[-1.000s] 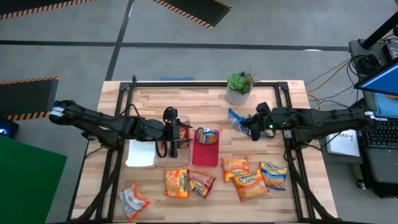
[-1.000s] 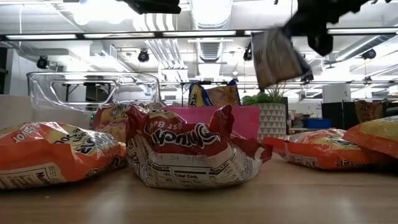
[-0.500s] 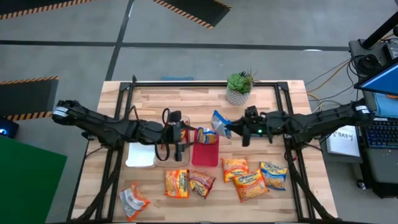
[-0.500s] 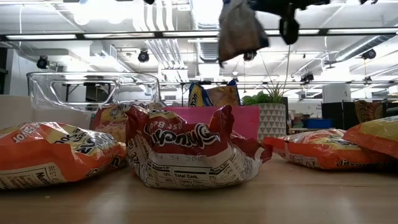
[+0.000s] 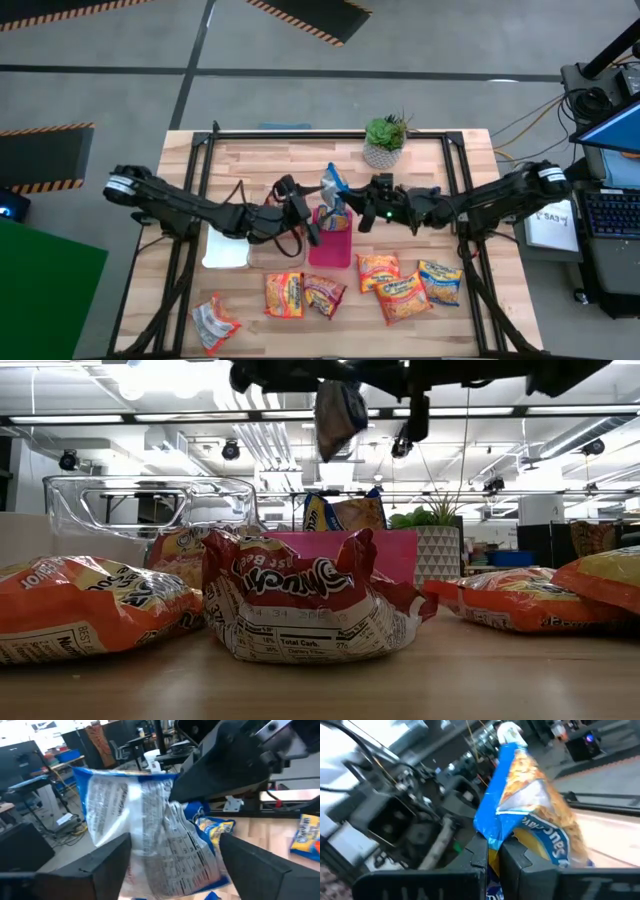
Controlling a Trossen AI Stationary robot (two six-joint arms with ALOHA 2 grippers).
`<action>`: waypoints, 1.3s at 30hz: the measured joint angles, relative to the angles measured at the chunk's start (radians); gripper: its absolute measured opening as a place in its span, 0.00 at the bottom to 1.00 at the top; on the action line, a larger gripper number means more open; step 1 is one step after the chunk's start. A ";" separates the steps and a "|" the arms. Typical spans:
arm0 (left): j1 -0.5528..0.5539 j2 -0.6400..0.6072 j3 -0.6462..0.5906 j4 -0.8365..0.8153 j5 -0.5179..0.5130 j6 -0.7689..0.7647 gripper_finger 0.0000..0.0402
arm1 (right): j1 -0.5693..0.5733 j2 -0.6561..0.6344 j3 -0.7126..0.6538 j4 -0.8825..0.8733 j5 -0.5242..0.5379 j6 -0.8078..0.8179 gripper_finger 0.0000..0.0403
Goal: Sort Maruchan noodles
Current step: Put the blue noodle pack into the red bin
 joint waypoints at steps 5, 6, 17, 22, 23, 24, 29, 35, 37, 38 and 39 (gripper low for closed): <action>0.010 0.039 0.000 0.055 -0.027 -0.019 0.79 | 0.000 0.057 0.000 0.103 0.000 -0.008 0.03; 0.012 0.044 0.000 0.062 -0.042 -0.021 0.79 | 0.000 0.066 0.000 0.114 0.000 -0.008 0.03; 0.016 0.073 0.001 0.069 -0.083 -0.017 0.45 | 0.000 0.091 0.000 0.123 -0.001 0.003 0.03; 0.016 0.072 0.001 0.069 -0.091 -0.015 0.18 | 0.000 0.091 0.000 0.117 0.001 0.003 0.10; 0.016 0.072 0.001 0.067 -0.093 -0.014 0.13 | 0.000 0.091 0.000 0.117 0.001 0.004 0.12; 0.017 0.072 0.001 0.067 -0.093 -0.014 0.10 | 0.000 0.091 0.000 0.118 0.001 0.003 0.14; 0.017 0.072 0.001 0.063 -0.089 -0.014 0.02 | 0.000 0.063 0.000 0.088 -0.004 -0.035 0.29; 0.011 0.063 0.001 0.001 -0.050 0.021 0.04 | 0.000 -0.045 0.001 -0.097 -0.021 -0.064 0.45; 0.007 0.054 0.002 -0.032 0.006 0.052 0.04 | 0.002 -0.098 0.001 -0.201 -0.041 -0.086 0.49; 0.007 0.045 0.002 -0.056 0.047 0.066 0.05 | 0.002 -0.123 0.001 -0.245 -0.069 -0.104 0.51; 0.007 0.036 0.002 -0.080 0.098 0.077 0.05 | 0.002 -0.151 0.001 -0.295 -0.109 -0.117 0.52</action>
